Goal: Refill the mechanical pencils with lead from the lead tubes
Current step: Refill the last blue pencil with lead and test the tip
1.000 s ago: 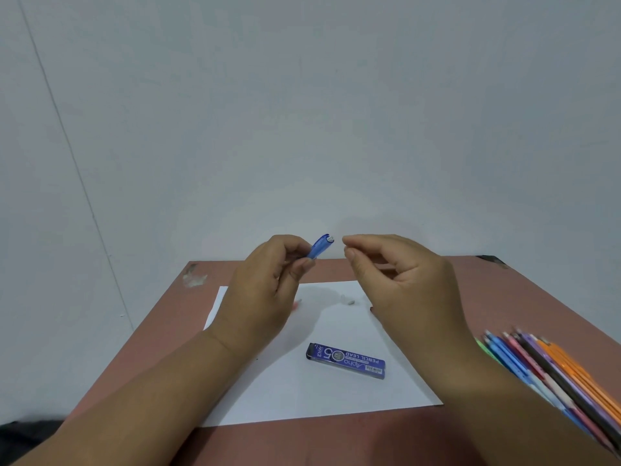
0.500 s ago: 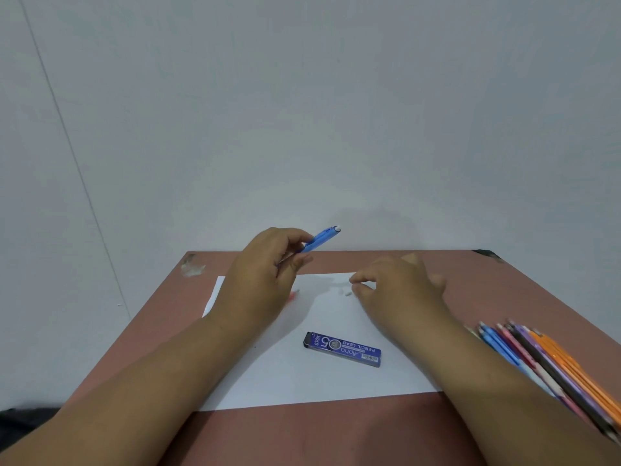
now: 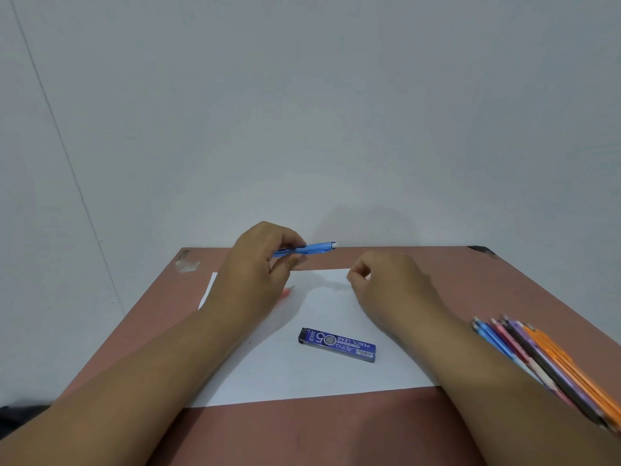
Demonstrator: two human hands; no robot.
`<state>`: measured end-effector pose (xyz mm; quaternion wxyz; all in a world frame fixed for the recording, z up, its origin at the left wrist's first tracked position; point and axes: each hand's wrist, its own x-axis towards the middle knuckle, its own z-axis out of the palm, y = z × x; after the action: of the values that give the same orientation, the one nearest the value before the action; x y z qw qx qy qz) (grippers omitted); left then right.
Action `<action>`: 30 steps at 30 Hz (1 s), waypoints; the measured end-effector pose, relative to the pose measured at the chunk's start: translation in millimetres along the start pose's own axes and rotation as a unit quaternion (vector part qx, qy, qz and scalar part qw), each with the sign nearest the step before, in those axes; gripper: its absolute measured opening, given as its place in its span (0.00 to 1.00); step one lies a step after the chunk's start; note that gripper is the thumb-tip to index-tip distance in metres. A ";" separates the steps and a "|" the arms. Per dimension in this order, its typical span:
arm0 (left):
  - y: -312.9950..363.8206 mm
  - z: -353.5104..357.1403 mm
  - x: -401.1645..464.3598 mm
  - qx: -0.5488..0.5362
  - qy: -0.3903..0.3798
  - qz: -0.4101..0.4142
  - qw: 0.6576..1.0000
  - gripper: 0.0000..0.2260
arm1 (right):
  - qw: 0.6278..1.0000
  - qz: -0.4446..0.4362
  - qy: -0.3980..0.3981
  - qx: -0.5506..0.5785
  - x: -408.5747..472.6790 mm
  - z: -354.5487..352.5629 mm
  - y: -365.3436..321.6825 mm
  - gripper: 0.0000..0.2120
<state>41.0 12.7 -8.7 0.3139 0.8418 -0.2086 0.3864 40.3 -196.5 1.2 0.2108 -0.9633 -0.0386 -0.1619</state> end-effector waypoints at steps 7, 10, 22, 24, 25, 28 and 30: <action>-0.9 -0.3 0.6 0.007 0.016 0.011 1.000 0.06 | 0.939 -0.084 0.160 0.292 -18.4 -19.0 -16.6 0.05; -1.7 0.2 0.6 0.005 0.024 0.011 1.000 0.04 | 0.923 -0.106 0.174 0.326 -20.9 -19.2 -16.9 0.07; -4.6 0.7 1.5 0.013 0.034 0.012 0.999 0.03 | 0.924 -0.124 0.171 0.320 -20.5 -15.5 -15.7 0.07; -4.7 0.2 1.4 0.015 0.032 0.012 0.999 0.04 | 0.922 -0.137 0.188 0.309 -20.2 -15.4 -15.2 0.08; -5.1 0.0 1.1 0.015 0.029 0.011 0.999 0.05 | 0.922 -0.143 0.194 0.304 -20.0 -15.3 -14.9 0.08; -5.4 0.2 0.9 0.013 0.028 0.010 0.999 0.06 | 0.921 -0.153 0.194 0.301 -19.3 -14.4 -14.3 0.09; -6.1 0.7 1.4 0.018 0.033 0.016 0.999 0.05 | 0.923 -0.158 0.191 0.296 -18.9 -13.5 -13.4 0.09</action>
<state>45.8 16.4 -10.2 0.2992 0.8307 -0.2047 0.4226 16.6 -190.1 11.9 0.4610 -0.7894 -0.1958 -0.3550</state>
